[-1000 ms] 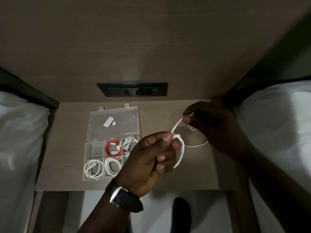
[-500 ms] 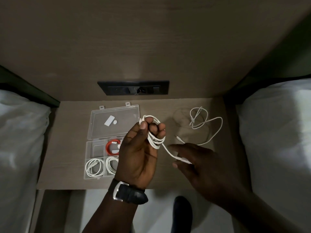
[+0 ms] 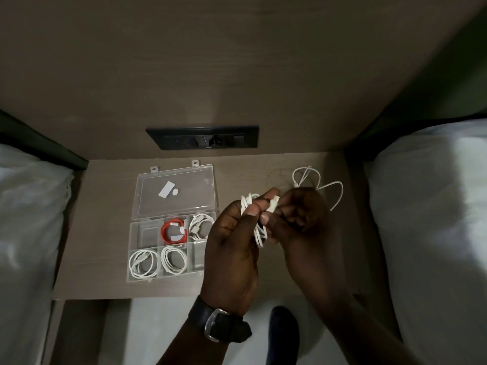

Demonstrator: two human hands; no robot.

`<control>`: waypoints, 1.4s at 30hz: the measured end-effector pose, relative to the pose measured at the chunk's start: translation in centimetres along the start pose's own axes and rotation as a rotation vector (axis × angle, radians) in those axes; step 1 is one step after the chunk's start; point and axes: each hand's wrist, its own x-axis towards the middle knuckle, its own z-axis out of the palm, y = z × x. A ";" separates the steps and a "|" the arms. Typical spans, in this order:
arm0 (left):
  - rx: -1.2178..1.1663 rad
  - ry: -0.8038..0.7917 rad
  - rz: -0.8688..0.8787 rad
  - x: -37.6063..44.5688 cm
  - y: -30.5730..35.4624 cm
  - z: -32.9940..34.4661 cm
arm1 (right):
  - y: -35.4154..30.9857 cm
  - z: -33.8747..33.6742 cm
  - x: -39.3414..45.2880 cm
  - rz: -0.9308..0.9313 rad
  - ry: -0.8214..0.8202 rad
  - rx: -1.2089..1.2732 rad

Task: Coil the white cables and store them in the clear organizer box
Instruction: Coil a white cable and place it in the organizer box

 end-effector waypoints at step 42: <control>1.148 0.179 0.010 0.0 -2.1 -14.1 | 10.2 8.5 -4.9 0.079 -0.436 -0.377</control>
